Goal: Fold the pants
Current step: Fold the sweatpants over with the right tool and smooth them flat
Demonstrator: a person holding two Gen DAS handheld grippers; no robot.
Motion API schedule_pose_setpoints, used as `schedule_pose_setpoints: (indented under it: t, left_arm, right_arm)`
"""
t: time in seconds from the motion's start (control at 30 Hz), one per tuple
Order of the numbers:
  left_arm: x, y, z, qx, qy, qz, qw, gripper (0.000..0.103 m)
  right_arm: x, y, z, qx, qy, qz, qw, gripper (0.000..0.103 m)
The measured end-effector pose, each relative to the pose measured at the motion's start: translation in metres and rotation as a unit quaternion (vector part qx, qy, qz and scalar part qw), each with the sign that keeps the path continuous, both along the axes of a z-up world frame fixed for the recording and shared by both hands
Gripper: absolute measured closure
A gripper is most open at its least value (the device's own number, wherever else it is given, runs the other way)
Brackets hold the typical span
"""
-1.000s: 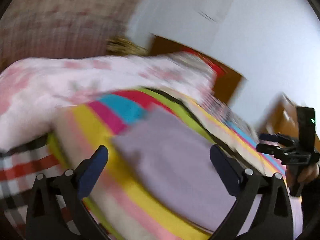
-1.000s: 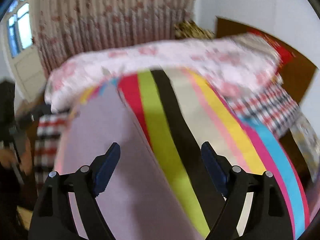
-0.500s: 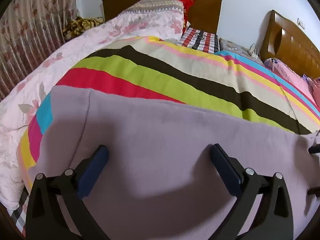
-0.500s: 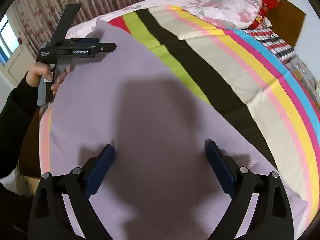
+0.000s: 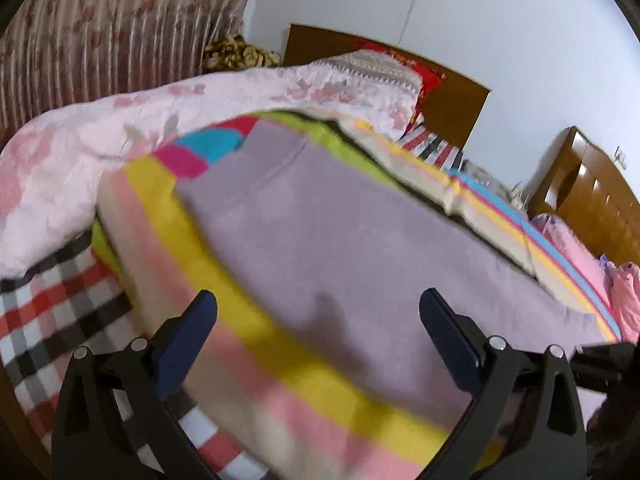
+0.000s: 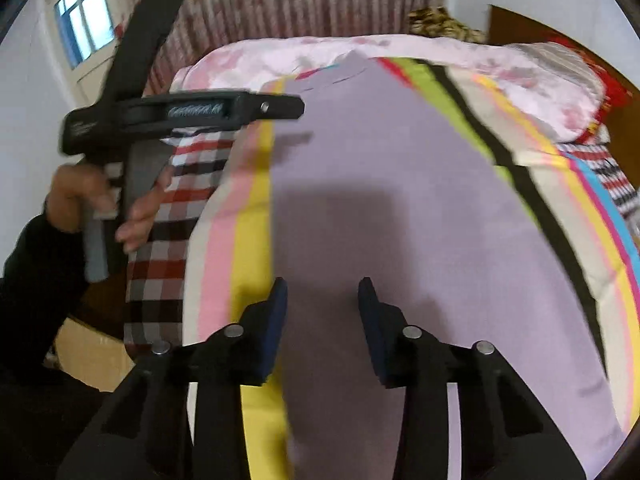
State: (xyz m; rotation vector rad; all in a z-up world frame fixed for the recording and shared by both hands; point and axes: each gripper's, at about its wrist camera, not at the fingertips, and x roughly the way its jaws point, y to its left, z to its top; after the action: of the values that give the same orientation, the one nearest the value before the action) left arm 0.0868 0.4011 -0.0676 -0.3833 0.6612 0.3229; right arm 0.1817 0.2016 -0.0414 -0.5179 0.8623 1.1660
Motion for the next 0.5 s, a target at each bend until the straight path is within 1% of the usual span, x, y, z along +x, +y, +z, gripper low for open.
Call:
schedule_pose_setpoints:
  t: [0.07, 0.17, 0.2, 0.23, 0.27, 0.3, 0.37, 0.43, 0.47, 0.5]
  left_arm:
    - [-0.011, -0.002, -0.004, 0.004, 0.008, 0.000, 1.0000, 0.002]
    - [-0.022, -0.004, -0.009, 0.002, 0.020, -0.002, 0.9998, 0.002]
    - [-0.023, -0.005, -0.011, 0.000, 0.021, -0.004, 0.9998, 0.002]
    - [-0.024, -0.006, -0.012, -0.004, 0.021, -0.007, 0.9997, 0.002]
    - [-0.024, -0.007, -0.014, -0.006, 0.020, -0.009, 0.9998, 0.002]
    - [-0.024, -0.007, -0.014, -0.009, 0.018, -0.010, 0.9997, 0.002]
    - [-0.026, -0.008, -0.013, -0.016, 0.011, -0.015, 0.9997, 0.002]
    - [-0.026, -0.009, -0.014, -0.022, 0.009, -0.019, 0.9995, 0.002]
    - [-0.028, -0.009, -0.015, -0.026, 0.009, -0.020, 0.9994, 0.002]
    - [-0.030, -0.008, -0.015, -0.030, 0.007, -0.018, 0.9994, 0.002]
  right_arm:
    - [-0.006, 0.009, -0.002, 0.001, 0.005, 0.012, 1.000, 0.068]
    - [-0.011, 0.018, -0.002, -0.001, -0.002, 0.015, 1.000, 0.071]
    - [-0.009, 0.020, -0.003, 0.000, -0.003, 0.014, 1.000, 0.075]
    - [-0.010, 0.024, -0.003, -0.005, -0.011, 0.013, 1.000, 0.082]
    - [-0.009, 0.025, -0.005, -0.012, -0.020, 0.011, 1.000, 0.085]
    - [-0.007, 0.028, -0.006, -0.017, -0.027, 0.007, 0.999, 0.086]
    - [-0.006, 0.027, -0.007, -0.013, -0.022, 0.002, 1.000, 0.088]
    - [-0.004, 0.028, -0.007, -0.012, -0.033, -0.003, 0.999, 0.097]
    - [-0.005, 0.027, -0.006, -0.008, -0.034, -0.007, 0.999, 0.097]
    - [-0.005, 0.026, -0.003, 0.003, -0.024, -0.007, 1.000, 0.097]
